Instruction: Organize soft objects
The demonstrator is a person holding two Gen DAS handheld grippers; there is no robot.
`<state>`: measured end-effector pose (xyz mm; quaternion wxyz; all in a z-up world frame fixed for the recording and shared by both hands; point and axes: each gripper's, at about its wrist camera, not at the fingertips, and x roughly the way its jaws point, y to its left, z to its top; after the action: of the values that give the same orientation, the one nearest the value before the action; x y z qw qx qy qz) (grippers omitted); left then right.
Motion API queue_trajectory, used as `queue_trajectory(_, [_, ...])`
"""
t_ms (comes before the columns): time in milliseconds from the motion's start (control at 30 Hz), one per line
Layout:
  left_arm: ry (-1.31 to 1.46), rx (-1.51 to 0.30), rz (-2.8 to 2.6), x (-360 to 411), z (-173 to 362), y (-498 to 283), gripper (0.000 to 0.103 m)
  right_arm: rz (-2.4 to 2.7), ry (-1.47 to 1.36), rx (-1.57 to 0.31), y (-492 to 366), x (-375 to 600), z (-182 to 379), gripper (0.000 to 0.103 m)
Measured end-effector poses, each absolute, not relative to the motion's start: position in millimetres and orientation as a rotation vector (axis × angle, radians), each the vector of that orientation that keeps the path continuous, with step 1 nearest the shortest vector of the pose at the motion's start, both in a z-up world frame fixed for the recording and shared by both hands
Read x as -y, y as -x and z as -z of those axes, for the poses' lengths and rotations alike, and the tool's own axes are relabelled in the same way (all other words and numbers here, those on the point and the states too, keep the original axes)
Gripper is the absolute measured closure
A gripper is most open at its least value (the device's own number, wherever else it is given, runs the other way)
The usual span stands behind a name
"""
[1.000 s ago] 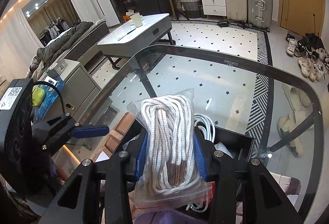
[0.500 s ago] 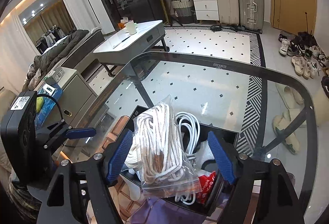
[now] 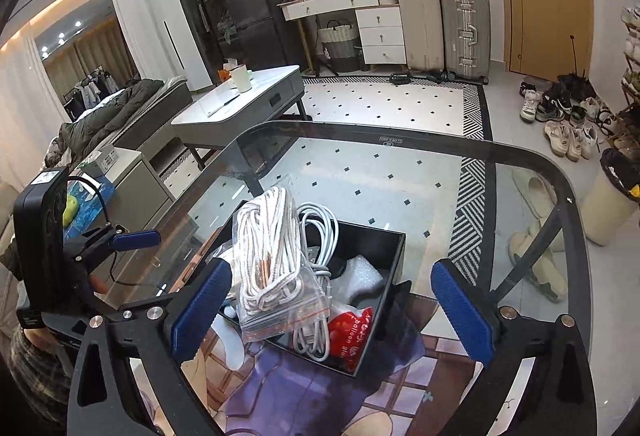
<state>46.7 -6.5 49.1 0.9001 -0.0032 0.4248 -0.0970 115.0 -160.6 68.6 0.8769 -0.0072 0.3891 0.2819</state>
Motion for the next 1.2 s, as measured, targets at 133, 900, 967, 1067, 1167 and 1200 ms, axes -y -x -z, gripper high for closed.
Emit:
queue_trajectory(133, [0.02, -0.858, 0.188, 5, -48, -45, 0.005, -0.576, 0.007, -0.786, -106, 167, -66, 0.001])
queue_trajectory(900, [0.056, -0.677, 0.129, -4, -24, -31, 0.005, -0.526, -0.068, -0.65, -81, 194, -27, 0.001])
queue_trajectory(967, [0.052, -0.668, 0.123, -3, -20, -30, 0.005, -0.527, -0.056, -0.642, -79, 193, -23, 0.001])
queue_trajectory(1067, [0.049, -0.659, 0.121, -2, -16, -29, 0.005, -0.524, -0.045, -0.635, -77, 190, -18, 0.001])
queue_trajectory(1167, [0.053, -0.643, 0.114, -3, -13, -27, 0.005, -0.521, -0.052, -0.628, -75, 192, -14, 0.001])
queue_trajectory(1200, [0.055, -0.636, 0.112, -3, -12, -26, 0.005, -0.519, -0.055, -0.625, -74, 193, -12, 0.001])
